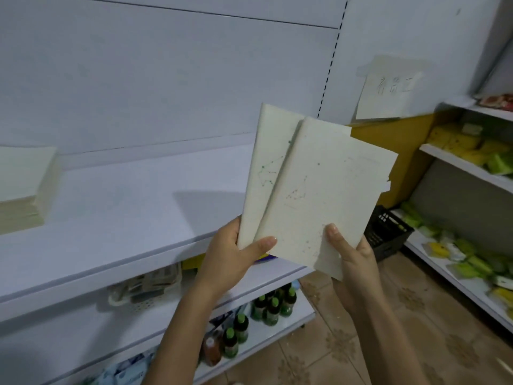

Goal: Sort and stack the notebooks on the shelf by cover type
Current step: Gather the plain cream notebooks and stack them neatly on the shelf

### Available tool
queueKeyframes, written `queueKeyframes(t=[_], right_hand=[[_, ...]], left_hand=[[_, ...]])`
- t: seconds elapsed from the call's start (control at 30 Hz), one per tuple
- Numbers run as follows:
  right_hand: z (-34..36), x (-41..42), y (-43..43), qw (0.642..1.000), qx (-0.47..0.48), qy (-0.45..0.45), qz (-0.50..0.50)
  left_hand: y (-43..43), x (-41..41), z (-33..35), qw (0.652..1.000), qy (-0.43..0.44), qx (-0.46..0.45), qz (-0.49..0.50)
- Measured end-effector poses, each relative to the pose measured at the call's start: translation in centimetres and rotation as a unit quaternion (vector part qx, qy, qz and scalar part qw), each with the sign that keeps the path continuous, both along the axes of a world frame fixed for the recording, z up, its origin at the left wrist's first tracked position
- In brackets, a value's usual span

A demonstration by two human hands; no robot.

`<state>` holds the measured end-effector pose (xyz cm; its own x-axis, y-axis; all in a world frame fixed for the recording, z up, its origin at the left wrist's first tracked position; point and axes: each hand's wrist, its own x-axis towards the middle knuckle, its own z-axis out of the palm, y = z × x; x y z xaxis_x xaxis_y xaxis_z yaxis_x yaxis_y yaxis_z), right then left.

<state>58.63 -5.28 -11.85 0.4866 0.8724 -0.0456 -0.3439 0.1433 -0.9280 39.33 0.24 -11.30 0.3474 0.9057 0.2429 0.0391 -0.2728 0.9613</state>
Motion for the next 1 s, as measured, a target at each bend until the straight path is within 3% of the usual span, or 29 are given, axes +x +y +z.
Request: queueKeyframes(t=[0.2,0.63,0.8,1.0], right_hand=[[1.9,3.5,7.6,0.999,0.016,-0.031,-0.014],[2.3,10.6,17.4,0.992,-0.022,-0.097,-0.076],[3.2,13.8,20.8,0.977,-0.015,-0.184,-0.104],[4.4,18.5,24.7,0.965,0.01,-0.254,-0.062]], left_hand=[[8.6,4.6,1.7,0.999,0.012,0.034,0.037],[18.4,12.2,2.6,0.994,0.094,0.056,-0.028],[20.4,15.2,2.8,0.985,0.14,0.09,0.039],[22.1,20.0,2.7,0.975,0.167,0.103,0.104]])
